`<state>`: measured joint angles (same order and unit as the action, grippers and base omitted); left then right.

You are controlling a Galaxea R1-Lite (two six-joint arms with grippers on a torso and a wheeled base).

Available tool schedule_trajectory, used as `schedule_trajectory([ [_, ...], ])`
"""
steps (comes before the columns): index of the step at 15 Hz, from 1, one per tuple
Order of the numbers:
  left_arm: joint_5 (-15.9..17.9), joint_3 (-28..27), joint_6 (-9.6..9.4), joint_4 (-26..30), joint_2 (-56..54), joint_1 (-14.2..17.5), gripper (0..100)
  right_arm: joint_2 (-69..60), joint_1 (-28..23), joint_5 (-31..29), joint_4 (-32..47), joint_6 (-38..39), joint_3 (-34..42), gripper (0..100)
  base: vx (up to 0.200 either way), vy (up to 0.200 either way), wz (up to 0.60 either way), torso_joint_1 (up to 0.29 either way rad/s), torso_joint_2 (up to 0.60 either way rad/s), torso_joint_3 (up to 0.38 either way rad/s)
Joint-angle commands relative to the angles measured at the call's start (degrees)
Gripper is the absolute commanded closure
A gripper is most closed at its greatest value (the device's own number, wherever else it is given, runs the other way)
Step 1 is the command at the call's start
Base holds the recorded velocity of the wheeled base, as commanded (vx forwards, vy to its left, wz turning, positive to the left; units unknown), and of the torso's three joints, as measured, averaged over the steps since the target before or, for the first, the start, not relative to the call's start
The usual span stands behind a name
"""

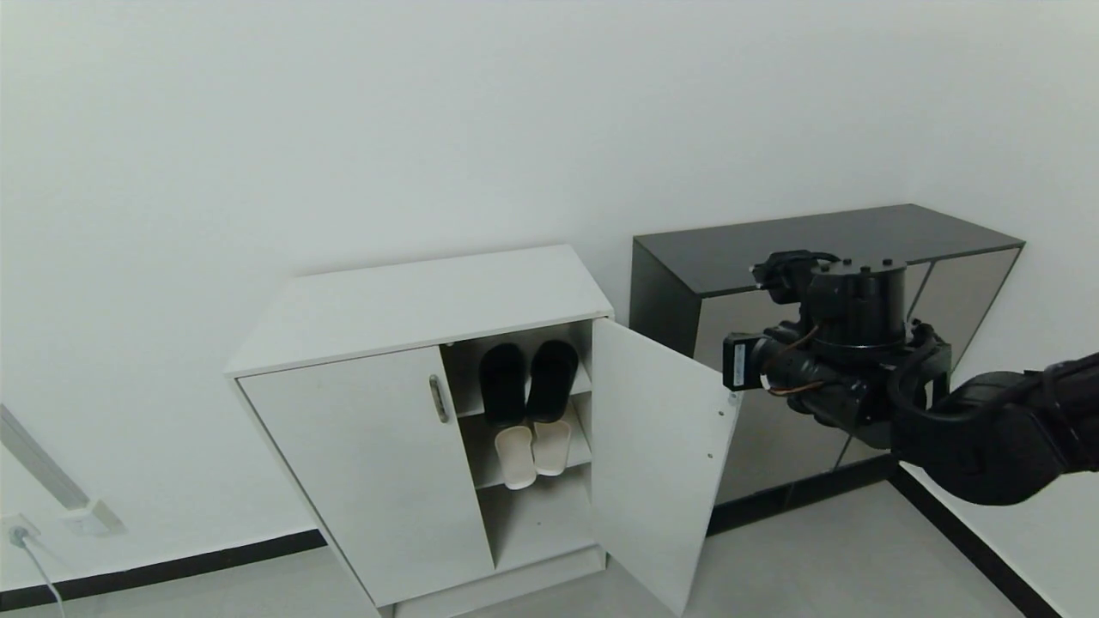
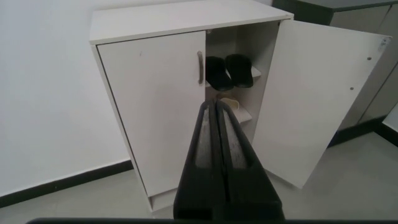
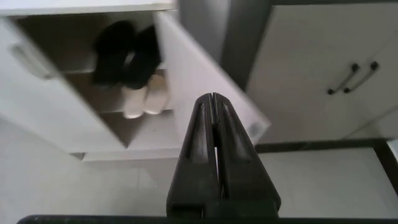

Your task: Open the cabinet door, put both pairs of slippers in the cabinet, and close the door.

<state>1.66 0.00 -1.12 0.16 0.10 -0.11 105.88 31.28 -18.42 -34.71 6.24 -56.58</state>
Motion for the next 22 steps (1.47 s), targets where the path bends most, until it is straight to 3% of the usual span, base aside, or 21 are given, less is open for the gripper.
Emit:
schedule_trajectory([
  [1, 0.01, 0.0, -0.02, 0.02, -0.01, 0.02, 100, 5.22, -4.12, 1.37, 0.43, 0.17, -3.54, 100, 0.0, 0.0, 0.0, 0.0, 0.0, 0.0],
  [9, 0.01, 0.0, 0.07, 0.02, -0.01, 0.02, 100, 16.12, -9.48, 4.8, 0.78, 2.64, -10.75, 100, 0.0, 0.0, 0.0, 0.0, 0.0, 0.0],
  [22, -0.08, 0.0, 0.07, 0.02, -0.01, 0.02, 100, 18.31, -9.48, 5.06, 2.54, 2.64, -11.45, 100, 0.0, 0.0, 0.0, 0.0, 0.0, 0.0],
])
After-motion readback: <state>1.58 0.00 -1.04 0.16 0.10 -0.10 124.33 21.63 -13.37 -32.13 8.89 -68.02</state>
